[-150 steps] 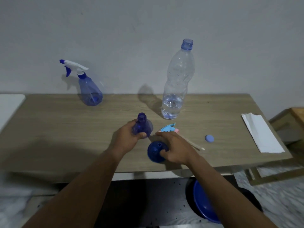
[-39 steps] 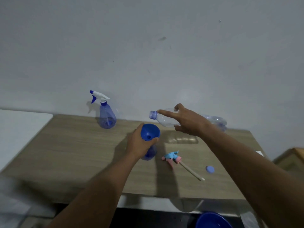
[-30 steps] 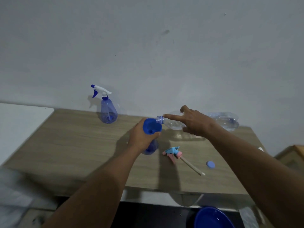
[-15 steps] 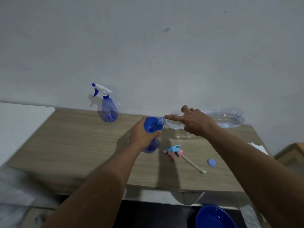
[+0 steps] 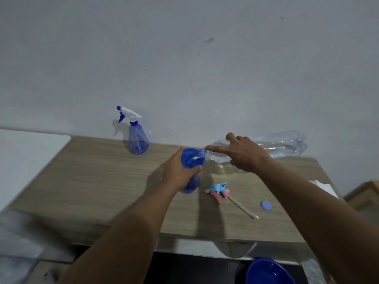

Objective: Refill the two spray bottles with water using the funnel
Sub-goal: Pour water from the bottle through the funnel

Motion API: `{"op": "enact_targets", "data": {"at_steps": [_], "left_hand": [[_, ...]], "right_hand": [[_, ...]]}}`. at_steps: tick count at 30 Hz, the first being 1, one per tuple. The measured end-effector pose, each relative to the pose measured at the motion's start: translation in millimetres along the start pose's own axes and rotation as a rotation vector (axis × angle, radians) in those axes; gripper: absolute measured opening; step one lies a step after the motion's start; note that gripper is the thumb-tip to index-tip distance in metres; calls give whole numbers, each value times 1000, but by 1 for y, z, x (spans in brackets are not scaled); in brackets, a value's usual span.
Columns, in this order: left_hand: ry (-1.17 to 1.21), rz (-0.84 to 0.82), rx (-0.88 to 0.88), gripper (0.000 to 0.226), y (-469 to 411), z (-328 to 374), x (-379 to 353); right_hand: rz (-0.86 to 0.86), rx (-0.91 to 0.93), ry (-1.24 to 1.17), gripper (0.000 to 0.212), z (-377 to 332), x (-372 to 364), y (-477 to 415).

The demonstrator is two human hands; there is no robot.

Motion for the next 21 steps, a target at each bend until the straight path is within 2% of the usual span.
{"op": "enact_targets", "data": {"at_steps": [9, 15, 21], "left_hand": [[2, -19, 14, 45, 1, 1, 2], [-7, -10, 37, 47, 4, 0, 3], [-2, 5, 44, 47, 2, -1, 2]], "right_hand": [[10, -78, -281, 89, -2, -6, 5], [216, -181, -660, 86, 9, 0, -7], [459, -246, -916, 84, 28, 10, -20]]}}
Point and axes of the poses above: each hand's wrist, its own y-axis away from the middle knuckle, its own x-axis out of the back of the hand, z = x × y, the point moved 6 cm from there along -y, towards the middle knuckle, and after that the axes turned 13 degrees about -y, right-handed, at the moved point
